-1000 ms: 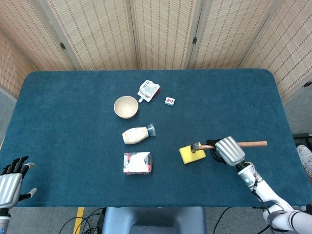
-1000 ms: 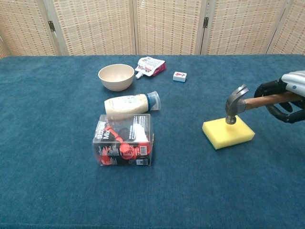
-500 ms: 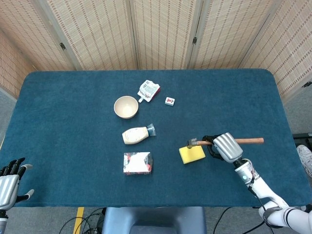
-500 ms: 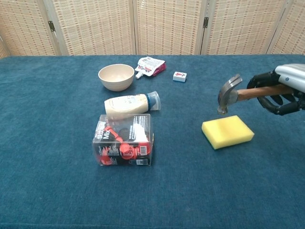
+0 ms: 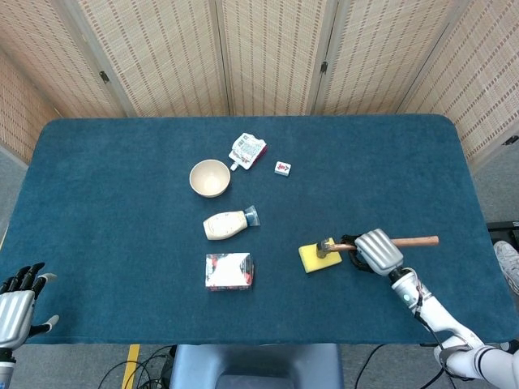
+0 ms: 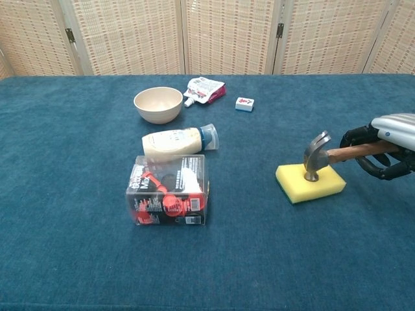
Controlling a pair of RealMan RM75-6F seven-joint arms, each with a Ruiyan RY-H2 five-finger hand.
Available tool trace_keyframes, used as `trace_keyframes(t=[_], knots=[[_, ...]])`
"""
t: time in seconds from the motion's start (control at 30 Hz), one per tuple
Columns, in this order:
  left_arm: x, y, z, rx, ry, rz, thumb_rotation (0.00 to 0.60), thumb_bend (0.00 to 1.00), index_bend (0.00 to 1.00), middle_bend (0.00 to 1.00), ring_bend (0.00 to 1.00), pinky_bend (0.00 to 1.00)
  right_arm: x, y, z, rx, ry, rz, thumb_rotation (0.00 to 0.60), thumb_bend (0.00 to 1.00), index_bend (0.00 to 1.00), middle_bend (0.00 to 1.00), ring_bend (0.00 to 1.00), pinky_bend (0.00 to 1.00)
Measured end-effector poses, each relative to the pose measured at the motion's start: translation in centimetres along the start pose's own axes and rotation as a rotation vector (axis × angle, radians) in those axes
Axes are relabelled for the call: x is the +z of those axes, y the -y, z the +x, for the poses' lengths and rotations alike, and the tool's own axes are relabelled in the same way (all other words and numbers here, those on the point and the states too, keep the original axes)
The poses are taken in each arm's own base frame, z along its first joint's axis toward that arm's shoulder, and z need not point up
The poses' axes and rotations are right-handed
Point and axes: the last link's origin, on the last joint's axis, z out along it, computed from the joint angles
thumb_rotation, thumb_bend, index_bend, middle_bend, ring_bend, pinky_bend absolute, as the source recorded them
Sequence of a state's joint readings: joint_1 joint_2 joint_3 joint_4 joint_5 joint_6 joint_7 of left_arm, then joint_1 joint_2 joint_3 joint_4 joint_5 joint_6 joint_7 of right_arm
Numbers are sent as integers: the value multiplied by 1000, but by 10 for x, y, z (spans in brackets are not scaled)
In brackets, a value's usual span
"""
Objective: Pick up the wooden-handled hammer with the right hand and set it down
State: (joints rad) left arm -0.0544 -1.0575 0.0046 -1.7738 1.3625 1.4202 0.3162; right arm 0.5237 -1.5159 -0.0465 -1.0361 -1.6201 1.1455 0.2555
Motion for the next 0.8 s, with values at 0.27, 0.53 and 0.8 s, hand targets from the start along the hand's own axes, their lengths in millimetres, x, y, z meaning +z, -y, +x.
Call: trace_keyframes(t=[0.27,0.53,0.8], knots=[[1,-1,1,-4,-5,-5,600,201,296,134,116,216,9,-1,23,72,-143,-16,600,762,897,920,804,832],[2,-6,1,-7,-6,-25,600,201,296,134,117,217,42,-5,25,175,-193,-98,600,697,866,821,733,824],[1,-3,2,-5,-10,-11,600,201,296,134,116,217,80,-10,8,235,-114,-149,600,503,255,305,237,338]])
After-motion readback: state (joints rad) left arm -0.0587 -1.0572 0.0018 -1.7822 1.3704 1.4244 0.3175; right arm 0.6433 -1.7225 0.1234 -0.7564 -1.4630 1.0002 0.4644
